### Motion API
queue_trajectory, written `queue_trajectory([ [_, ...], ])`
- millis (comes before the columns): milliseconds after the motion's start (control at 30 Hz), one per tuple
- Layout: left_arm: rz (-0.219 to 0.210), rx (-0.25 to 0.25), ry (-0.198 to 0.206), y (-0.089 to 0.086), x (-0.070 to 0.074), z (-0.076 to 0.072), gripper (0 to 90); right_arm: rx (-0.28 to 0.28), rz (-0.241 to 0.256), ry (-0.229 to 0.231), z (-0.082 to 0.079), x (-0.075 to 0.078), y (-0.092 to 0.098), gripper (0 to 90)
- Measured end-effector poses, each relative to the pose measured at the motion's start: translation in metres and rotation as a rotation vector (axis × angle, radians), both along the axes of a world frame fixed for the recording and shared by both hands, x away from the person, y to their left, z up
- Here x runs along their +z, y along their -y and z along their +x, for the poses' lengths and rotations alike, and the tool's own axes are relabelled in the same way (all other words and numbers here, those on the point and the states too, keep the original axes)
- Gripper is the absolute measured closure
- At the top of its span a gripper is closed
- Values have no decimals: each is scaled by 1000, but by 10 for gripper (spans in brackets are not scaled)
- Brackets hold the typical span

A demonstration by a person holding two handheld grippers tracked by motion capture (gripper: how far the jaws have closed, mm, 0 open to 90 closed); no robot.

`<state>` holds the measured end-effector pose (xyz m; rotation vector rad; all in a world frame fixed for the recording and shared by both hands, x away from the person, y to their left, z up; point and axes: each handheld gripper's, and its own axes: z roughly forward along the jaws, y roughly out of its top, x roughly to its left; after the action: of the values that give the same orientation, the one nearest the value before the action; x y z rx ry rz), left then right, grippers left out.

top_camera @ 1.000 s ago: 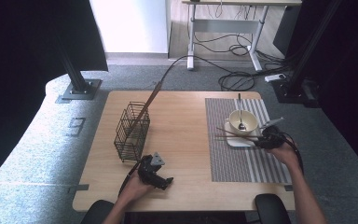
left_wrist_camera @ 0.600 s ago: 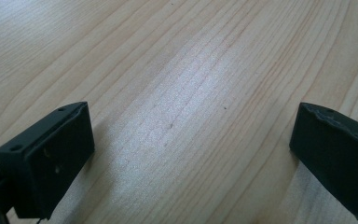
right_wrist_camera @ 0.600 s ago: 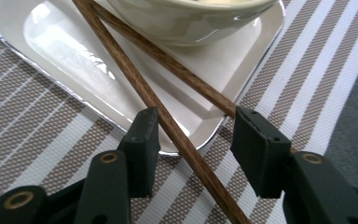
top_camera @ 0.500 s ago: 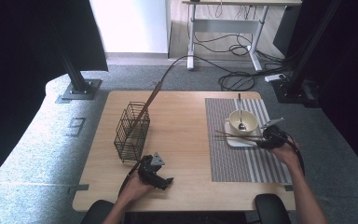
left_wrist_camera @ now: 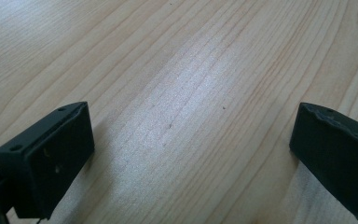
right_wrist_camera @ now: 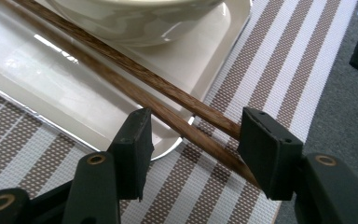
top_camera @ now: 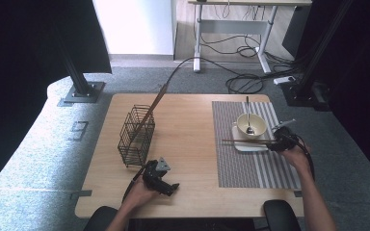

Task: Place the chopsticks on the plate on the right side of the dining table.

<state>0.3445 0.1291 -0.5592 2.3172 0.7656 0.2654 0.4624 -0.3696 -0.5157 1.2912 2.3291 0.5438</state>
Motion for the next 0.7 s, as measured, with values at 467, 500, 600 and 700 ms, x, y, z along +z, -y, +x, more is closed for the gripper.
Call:
queue_trajectory([
  [467,0,-1,0,0,0,0,0,49,83,23,-15,14,-4,263],
  [500,0,0,0,0,0,0,0,58,92,20,-16,15,-6,246],
  [600,0,-1,0,0,0,0,0,91,117,12,-23,17,-14,162],
  [700,0,0,0,0,0,0,0,136,130,10,-30,14,-26,122],
])
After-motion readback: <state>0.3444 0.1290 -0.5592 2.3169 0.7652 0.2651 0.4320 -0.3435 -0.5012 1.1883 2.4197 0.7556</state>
